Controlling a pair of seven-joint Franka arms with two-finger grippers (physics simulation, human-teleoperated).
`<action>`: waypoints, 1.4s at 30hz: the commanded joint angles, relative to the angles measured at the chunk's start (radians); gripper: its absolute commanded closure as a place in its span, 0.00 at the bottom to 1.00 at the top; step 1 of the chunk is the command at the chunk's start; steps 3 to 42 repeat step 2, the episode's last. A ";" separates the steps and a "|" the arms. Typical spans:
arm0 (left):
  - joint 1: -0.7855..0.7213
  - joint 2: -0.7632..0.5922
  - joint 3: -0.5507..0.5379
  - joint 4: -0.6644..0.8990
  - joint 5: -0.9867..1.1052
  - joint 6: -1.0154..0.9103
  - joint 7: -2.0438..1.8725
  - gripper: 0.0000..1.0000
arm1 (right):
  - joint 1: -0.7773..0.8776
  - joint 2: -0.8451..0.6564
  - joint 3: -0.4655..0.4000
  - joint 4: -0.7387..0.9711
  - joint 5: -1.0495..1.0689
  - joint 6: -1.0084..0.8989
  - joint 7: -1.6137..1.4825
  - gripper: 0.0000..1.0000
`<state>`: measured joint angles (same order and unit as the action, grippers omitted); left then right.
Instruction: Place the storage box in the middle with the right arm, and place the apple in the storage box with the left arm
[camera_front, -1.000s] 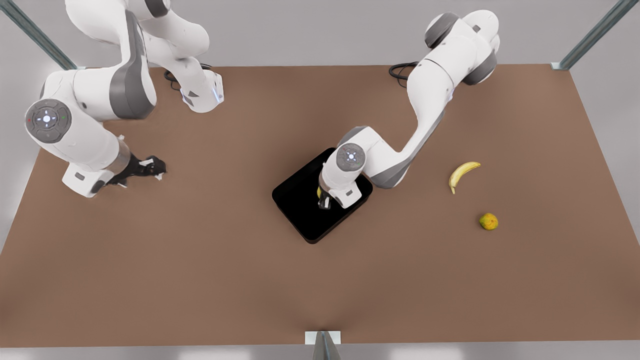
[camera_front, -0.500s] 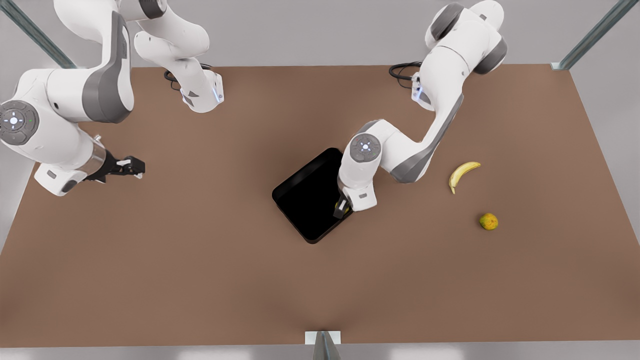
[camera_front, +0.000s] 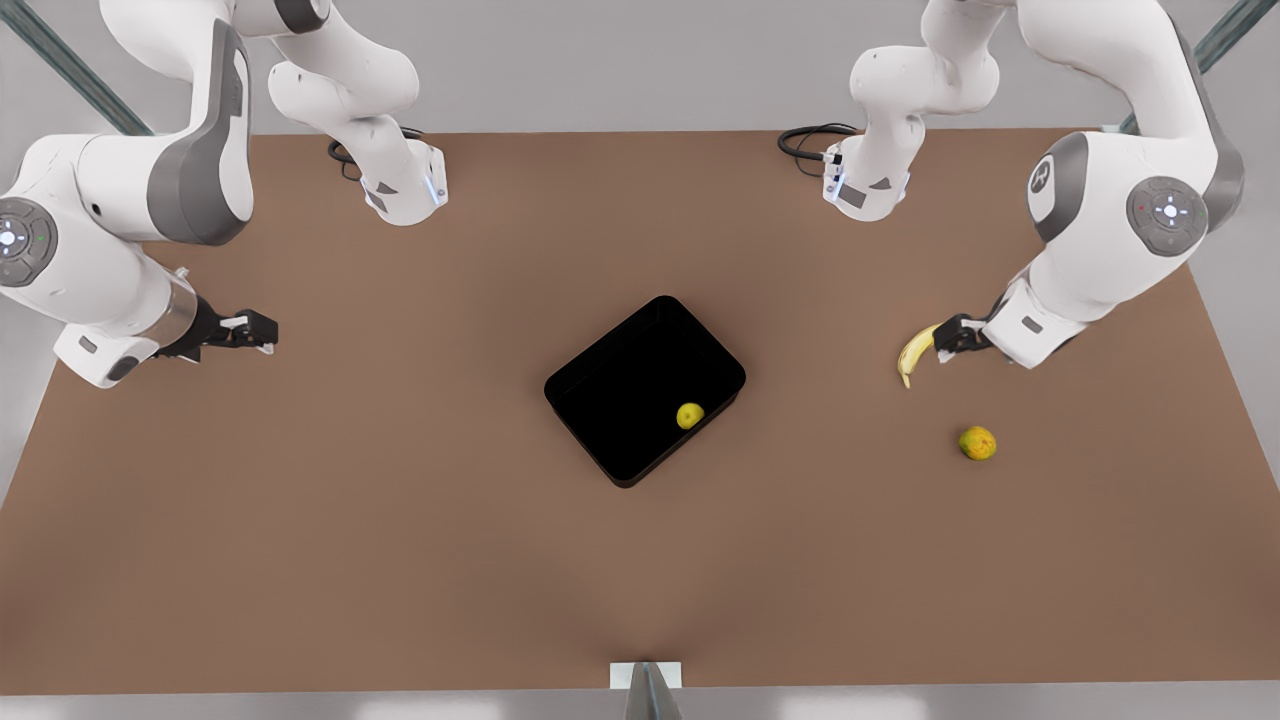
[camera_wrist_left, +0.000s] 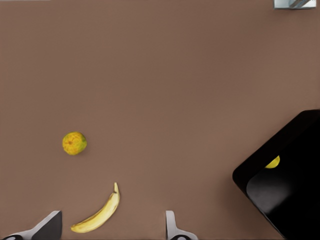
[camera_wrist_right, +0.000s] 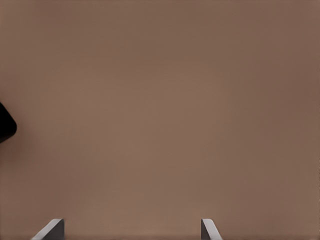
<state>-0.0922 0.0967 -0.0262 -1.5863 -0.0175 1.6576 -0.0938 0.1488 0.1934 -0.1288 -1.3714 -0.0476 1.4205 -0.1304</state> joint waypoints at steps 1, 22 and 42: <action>0.008 -0.002 0.000 -0.001 -0.013 -0.004 0.000 0.00 | 0.000 0.000 0.000 0.000 0.000 0.000 0.000 0.00; 0.008 0.003 0.000 0.000 -0.013 -0.005 0.000 0.00 | 0.000 0.001 0.000 0.000 0.000 0.000 0.000 0.00; 0.008 0.003 0.000 0.000 -0.013 -0.005 0.000 0.00 | 0.000 0.001 0.000 0.000 0.000 0.000 0.000 0.00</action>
